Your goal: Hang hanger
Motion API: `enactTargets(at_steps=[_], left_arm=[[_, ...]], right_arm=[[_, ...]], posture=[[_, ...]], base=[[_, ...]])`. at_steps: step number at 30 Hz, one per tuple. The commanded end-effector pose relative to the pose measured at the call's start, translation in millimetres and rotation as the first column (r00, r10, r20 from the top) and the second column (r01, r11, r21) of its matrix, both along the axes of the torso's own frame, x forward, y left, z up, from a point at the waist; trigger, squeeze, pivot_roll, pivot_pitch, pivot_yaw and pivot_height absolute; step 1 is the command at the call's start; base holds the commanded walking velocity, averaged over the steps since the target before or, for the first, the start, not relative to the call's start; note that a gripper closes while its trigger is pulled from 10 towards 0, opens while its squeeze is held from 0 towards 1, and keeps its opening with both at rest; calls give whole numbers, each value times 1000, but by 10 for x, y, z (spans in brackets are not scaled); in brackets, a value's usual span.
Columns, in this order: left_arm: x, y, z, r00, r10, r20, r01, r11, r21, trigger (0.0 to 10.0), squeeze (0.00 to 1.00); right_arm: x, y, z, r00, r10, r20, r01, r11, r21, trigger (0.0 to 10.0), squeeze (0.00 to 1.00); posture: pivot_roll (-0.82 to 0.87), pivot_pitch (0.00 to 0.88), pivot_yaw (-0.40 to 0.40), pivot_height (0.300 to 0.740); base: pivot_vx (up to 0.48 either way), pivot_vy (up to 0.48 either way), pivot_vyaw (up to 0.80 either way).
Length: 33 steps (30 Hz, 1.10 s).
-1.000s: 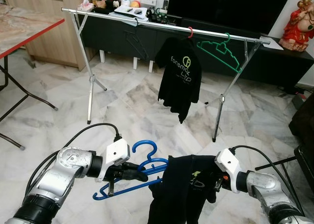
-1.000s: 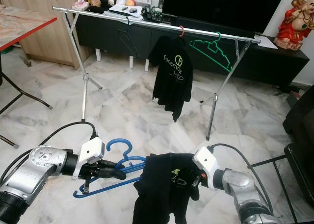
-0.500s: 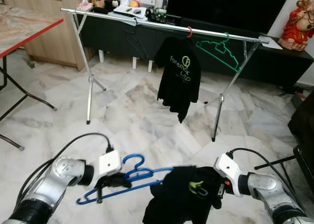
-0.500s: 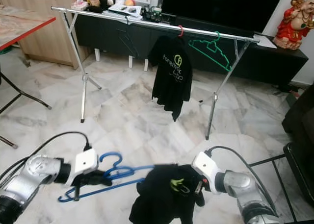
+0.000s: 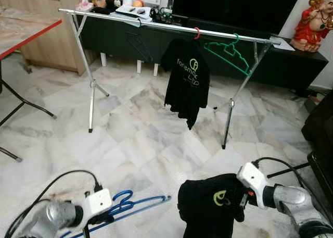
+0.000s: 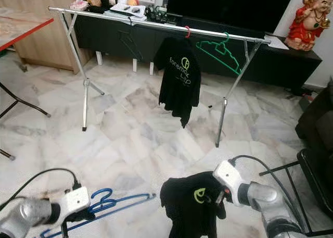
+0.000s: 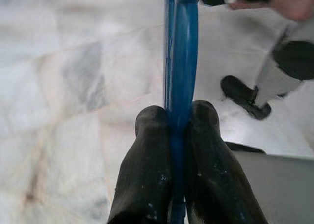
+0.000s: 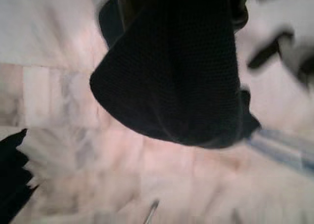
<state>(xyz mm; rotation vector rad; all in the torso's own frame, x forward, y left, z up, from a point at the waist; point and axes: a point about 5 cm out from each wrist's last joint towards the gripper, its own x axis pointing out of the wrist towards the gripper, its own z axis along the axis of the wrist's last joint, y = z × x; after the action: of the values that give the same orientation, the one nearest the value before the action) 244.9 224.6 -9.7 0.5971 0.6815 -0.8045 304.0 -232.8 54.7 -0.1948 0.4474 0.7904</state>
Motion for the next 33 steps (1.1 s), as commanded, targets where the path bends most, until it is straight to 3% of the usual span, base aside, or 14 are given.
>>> enactTargets(at_steps=[1, 6, 7, 8, 9, 15, 20, 22, 23, 25, 29, 31, 32, 33], left_arm=[[-111, 23, -114, 999, 33, -3, -33, 999, 27, 0, 0], [-188, 100, -249, 985, 165, 52, -171, 976, 138, 667, 0], [-205, 111, -277, 974, 217, 60, -224, 964, 140, 3333, 0], [-209, 100, -289, 963, 258, 81, -267, 956, 124, 8706, 0], [-214, 92, -302, 950, 297, 100, -307, 945, 109, 10000, 0], [-362, 99, -429, 862, 496, 109, -504, 862, 62, 10000, 0], [-736, 189, -624, 699, 715, 4, -714, 699, 29, 10000, 0], [-860, 237, -672, 643, 765, -20, -764, 644, 41, 10000, 0], [-860, 237, -672, 643, 765, -20, -764, 644, 41, 10000, 0], [-993, 291, -716, 568, 822, -47, -820, 570, 46, 10000, 0], [-1092, 314, -742, 521, 851, -71, -851, 524, 31, 10000, 0], [-1095, 307, -745, 517, 852, -77, -853, 520, 27, 10000, 0], [-1088, 299, -744, 518, 852, -77, -853, 521, 23, 10000, 0], [-1083, 295, -743, 518, 852, -77, -854, 520, 20, 10000, 0]], right_arm=[[-35, -9, -13, 1000, -27, 12, 27, 998, 55, 0, 0], [-27, 4, -47, 988, -148, 34, 143, 983, 116, 0, 0], [4, -14, -57, 968, -250, 26, 244, 958, 149, 0, 0], [10, -7, -75, 951, -308, 16, 300, 936, 184, 0, 0], [8, 10, -92, 940, -342, 10, 333, 919, 210, 0, 0], [-102, 115, -303, 807, -590, -28, 576, 776, 257, 0, 0], [-321, 203, -507, 634, -770, -67, 755, 598, 271, 0, 0], [-376, 211, -490, 591, -806, -48, 780, 554, 292, 0, 0], [-376, 211, -490, 591, -806, -48, 780, 554, 292, 0, 0], [-432, 198, -431, 518, -855, -15, 812, 487, 321, 0, 0], [-492, 251, -295, 475, -878, 53, 808, 460, 368, 0, 0], [-507, 307, -248, 488, -870, 66, 794, 474, 381, 0, 0], [-517, 343, -230, 506, -859, 76, 782, 494, 381, 3765, 0], [-528, 368, -216, 517, -852, 82, 774, 507, 379, 3765, 0]], posture=[[-22, 69, -127, 740], [-30, 63, -123, 740], [-33, 60, -120, 740], [-30, 57, -120, 740], [-27, 57, -119, 740], [-35, 43, -87, 740], [-45, 9, -53, 740], [-44, 4, -44, 740], [-44, 4, -44, 740], [-49, 0, -34, 740], [-58, 0, -24, 740], [-61, 0, -20, 740], [-59, 0, -19, 740], [-59, 0, -19, 740]], base=[[0, 0, 0], [0, 0, 0], [0, 0, 0], [0, 0, 0], [0, 0, 0], [0, 0, 0], [0, 0, 0], [0, 0, 0], [0, 0, 0], [0, 0, 0], [0, 0, 0], [0, 0, 0], [0, 0, 0], [0, 0, 0]])
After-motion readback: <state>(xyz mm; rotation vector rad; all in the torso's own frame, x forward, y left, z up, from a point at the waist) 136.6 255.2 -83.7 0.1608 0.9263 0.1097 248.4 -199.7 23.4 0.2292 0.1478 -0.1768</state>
